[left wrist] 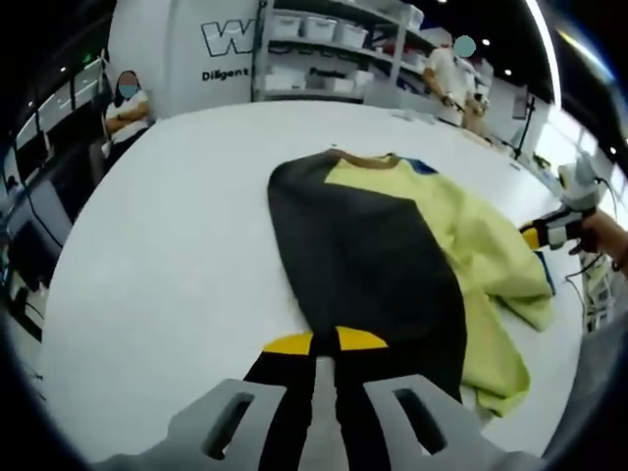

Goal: Fold the garment on the visible template until the final outline fits inside the template.

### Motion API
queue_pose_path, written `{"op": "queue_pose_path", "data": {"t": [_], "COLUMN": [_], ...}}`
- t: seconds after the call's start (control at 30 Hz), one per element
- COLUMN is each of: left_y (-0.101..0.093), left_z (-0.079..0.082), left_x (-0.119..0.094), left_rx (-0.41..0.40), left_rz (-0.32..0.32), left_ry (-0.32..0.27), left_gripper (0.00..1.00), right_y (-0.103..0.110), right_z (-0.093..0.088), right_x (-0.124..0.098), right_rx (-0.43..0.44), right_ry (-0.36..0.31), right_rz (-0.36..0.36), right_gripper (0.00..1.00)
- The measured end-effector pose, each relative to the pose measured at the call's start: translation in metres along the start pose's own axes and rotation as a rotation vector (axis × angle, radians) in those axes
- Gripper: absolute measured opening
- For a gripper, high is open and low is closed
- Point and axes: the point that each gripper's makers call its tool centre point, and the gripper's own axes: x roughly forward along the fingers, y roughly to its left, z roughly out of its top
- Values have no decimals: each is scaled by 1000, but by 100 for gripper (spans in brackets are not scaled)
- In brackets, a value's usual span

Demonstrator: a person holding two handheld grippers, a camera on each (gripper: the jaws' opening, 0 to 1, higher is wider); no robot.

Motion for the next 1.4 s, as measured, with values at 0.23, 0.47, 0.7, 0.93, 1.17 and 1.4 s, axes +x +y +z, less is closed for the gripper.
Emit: {"op": "queue_pose_path", "data": {"t": [0.23,0.47,0.7,0.93,1.17,1.4], "left_y": [6,21,48,72,92,109], "left_z": [3,4,3,2,6,10], "left_x": [-4,-11,-13,-11,-12,-11], "left_rx": [51,77,99,164,157,147], "left_rz": [8,28,58,97,130,162], "left_ry": [-1,2,44,99,113,114], "left_gripper": [3,3,2,2,2,2], "right_y": [-3,-26,-47,-72,-93,-118], "right_z": [8,20,29,36,44,51], "right_x": [-4,-7,-9,-6,-4,0], "right_rx": [-72,-60,-64,-148,-117,-6], "right_ry": [-16,-15,-2,44,46,33], "right_rz": [-5,-10,-19,-74,-99,-128], "right_gripper": [0,0,0,0,0,0]}}
